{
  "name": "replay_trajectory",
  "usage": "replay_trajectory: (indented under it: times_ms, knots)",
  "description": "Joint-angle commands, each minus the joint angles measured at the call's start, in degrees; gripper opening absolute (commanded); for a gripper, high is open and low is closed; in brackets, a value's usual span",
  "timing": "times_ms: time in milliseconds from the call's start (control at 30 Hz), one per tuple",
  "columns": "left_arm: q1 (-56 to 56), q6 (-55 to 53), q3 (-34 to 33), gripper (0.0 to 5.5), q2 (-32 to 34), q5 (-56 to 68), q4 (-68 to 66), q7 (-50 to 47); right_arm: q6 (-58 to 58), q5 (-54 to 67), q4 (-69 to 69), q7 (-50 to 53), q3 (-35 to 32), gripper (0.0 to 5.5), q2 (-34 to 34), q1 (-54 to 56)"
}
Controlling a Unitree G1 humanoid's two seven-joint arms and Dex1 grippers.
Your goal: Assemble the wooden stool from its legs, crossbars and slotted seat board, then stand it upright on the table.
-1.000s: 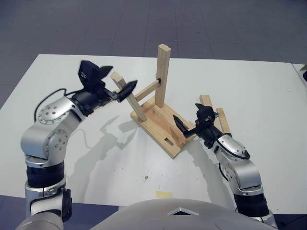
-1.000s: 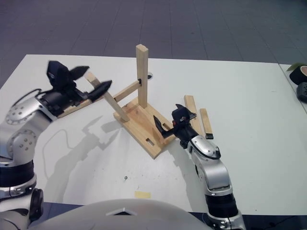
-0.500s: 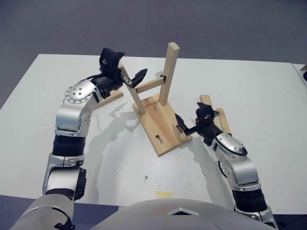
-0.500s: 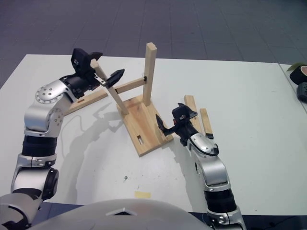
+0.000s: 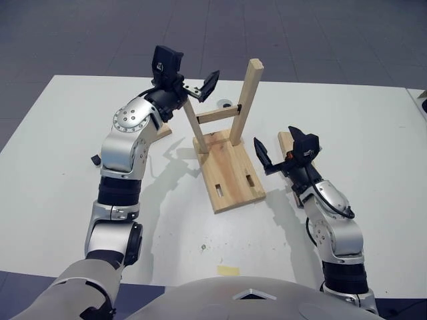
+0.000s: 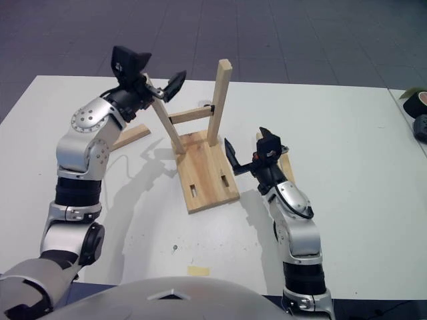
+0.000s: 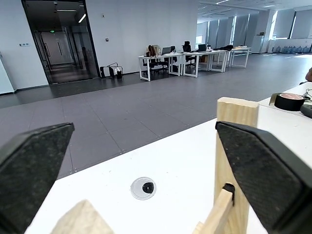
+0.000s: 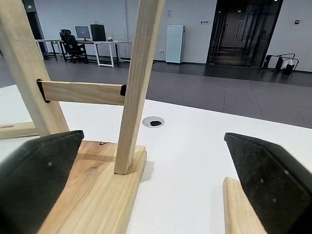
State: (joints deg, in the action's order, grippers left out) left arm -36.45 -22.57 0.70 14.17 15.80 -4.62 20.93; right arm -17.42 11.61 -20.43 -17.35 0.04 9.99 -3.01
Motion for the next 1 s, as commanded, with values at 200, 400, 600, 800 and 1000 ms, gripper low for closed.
replay_trajectory:
  times_ms: [200, 400, 600, 800, 1000]
  knots:
    - [1.94, -1.17, -6.5, 5.4, 2.43, 0.6, 3.71, -2.31, 4.98, 3.02, 7.24, 5.33, -15.03, 5.38, 2.43, 1.66]
    - [4.89, -7.16, -16.11, 5.4, 4.67, 4.43, 14.39, -7.97, 4.43, 5.28, 14.33, -1.11, -20.7, 5.38, 9.13, -2.76]
    - [8.83, -7.98, -19.56, 5.4, 9.14, 2.84, 13.5, -8.68, 0.96, 0.97, 19.77, -5.24, -16.28, 5.38, 14.85, -3.41]
    - [11.02, -7.51, -21.42, 5.4, 9.53, 2.41, 12.72, -11.04, -3.83, -1.35, 21.26, -8.27, -12.7, 5.38, 18.75, -3.77]
    - [12.57, -7.6, -22.2, 5.4, 9.52, 2.66, 13.16, -11.96, -10.01, -2.34, 21.58, -9.64, -10.62, 5.05, 21.0, -4.06]
